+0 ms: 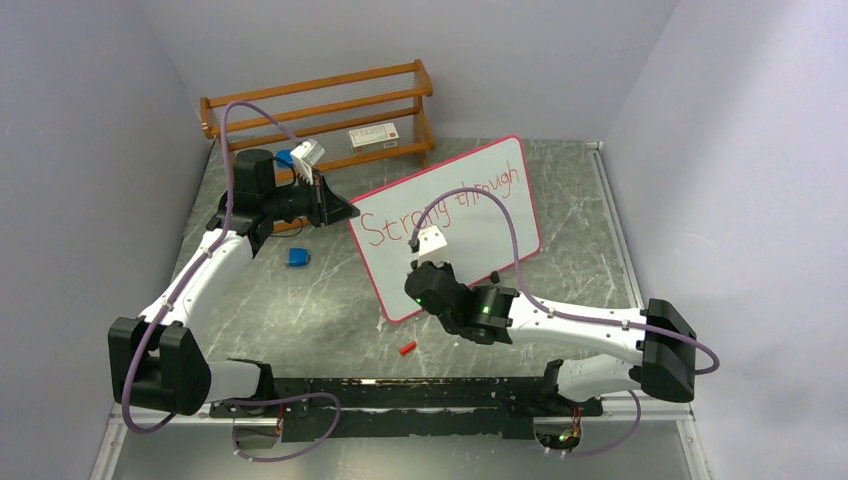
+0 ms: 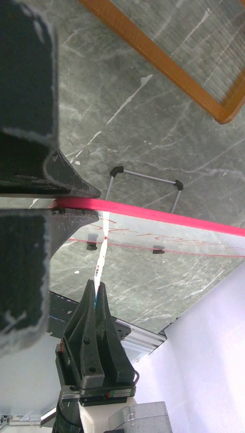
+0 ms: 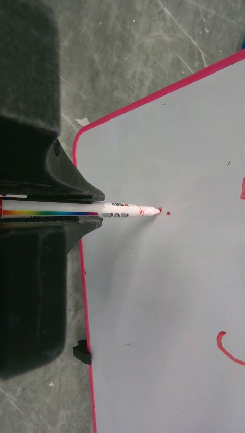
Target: Write a sentence on the whiteboard
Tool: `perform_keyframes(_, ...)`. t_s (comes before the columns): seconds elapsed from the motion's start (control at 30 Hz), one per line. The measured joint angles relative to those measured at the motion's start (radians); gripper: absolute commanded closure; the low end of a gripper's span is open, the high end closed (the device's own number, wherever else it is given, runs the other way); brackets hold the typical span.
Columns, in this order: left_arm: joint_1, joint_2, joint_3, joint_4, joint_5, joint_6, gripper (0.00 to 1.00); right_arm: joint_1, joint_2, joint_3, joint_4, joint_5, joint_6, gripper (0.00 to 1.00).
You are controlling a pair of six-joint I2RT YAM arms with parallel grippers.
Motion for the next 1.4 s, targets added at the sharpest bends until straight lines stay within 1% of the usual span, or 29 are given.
perform_keyframes(0.6,0.000,0.000,0.000,-0.002,-0.003,0.000,0.95,-0.006,0.002,-0.003,-0.003,-0.012,0.002,1.00)
perform_keyframes(1.23,0.000,0.000,0.000,-0.003,-0.003,0.000,0.95,-0.007,0.005,-0.003,-0.076,-0.043,0.036,1.00)
perform_keyframes(1.4,0.000,0.000,0.000,-0.003,-0.003,0.000,0.95,-0.013,-0.027,-0.006,-0.067,-0.043,0.032,1.00)
